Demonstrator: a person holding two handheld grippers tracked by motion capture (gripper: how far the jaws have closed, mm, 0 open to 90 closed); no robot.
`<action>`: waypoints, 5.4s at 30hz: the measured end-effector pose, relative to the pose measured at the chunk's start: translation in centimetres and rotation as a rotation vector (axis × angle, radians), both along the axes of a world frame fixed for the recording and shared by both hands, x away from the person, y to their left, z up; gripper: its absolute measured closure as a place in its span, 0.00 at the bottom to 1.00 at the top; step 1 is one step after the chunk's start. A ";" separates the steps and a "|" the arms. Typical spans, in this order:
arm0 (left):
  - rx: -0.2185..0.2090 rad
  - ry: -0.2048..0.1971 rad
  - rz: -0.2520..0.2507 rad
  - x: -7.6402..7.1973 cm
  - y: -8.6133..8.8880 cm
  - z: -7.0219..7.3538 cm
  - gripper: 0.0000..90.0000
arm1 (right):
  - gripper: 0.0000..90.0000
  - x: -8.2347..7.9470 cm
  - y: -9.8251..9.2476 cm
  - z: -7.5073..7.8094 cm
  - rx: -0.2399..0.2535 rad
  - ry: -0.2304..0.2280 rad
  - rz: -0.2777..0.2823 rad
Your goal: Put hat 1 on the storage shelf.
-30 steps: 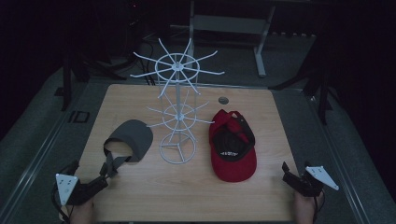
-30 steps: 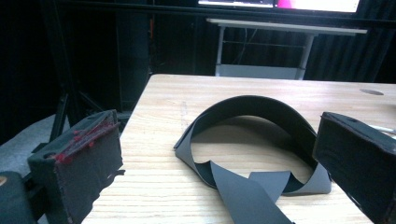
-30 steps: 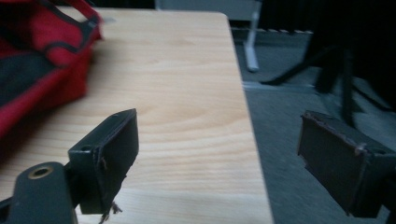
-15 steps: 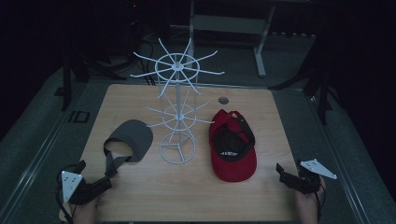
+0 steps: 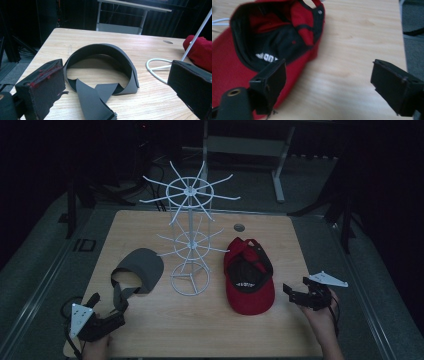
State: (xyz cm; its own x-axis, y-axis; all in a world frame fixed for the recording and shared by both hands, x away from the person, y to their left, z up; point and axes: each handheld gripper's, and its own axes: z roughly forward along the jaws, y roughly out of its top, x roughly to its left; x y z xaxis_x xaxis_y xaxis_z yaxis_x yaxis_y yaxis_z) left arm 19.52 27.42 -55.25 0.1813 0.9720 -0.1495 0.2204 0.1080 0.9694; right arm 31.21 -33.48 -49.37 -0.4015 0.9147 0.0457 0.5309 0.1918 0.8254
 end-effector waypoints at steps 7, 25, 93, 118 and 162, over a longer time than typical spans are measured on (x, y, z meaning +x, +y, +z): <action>0.007 0.003 -0.037 0.2 -0.3 -0.2 0.02 | 0.17 3.0 2.4 0.5 -0.006 0.005 0.042; -0.010 -0.007 -0.035 0.1 -0.1 -0.2 0.02 | 0.14 10.5 7.2 -2.3 -0.140 0.045 0.097; 0.047 0.049 -0.091 0.0 -0.7 0.6 0.02 | 0.95 4.9 6.5 6.3 0.023 -0.150 0.073; 0.045 -0.020 -0.452 -0.2 -7.2 8.8 0.04 | 0.95 -1.9 4.1 10.3 0.167 -0.217 0.097; 0.168 -0.100 -0.767 5.0 -23.1 17.4 0.05 | 0.95 -8.9 7.8 14.3 0.284 -0.300 0.304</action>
State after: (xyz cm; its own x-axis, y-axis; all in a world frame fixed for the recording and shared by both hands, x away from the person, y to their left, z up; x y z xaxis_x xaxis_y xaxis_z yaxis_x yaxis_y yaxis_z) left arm 24.52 4.36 -37.88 0.8150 0.5781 0.0404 0.0852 -0.1885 0.9784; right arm 22.34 -25.71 -35.11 -0.6814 0.7224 0.1174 0.2174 0.0466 0.9750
